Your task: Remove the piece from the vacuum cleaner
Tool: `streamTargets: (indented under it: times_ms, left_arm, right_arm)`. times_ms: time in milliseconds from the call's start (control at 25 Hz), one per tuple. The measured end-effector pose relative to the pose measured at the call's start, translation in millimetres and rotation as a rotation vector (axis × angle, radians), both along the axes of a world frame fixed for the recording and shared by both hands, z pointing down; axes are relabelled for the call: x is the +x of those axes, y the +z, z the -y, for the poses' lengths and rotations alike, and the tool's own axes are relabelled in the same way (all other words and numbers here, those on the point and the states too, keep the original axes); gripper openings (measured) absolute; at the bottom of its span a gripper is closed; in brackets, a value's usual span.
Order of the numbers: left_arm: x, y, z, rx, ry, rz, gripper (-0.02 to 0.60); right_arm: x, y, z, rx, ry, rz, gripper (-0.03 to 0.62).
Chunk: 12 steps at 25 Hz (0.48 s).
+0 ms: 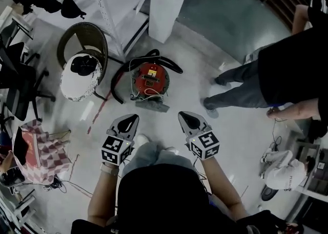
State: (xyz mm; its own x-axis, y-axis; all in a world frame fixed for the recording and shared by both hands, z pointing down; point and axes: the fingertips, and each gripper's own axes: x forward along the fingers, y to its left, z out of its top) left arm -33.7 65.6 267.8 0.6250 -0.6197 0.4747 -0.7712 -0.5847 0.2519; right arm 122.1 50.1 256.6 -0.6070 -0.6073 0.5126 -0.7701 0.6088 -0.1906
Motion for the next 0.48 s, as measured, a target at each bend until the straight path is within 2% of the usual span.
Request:
streamTargets:
  times_ms: [280, 480]
  left_arm:
    - [-40.3, 42.6, 13.9, -0.043, 0.004, 0.025, 0.02]
    - [-48.4, 78.6, 23.4, -0.097, -0.011, 0.042, 0.02]
  right_arm:
    - [-39.7, 54.8, 20.3, -0.043, -0.044, -0.114, 0.029]
    - [-53.6, 99.1, 29.9, -0.104, -0.097, -0.153, 0.029]
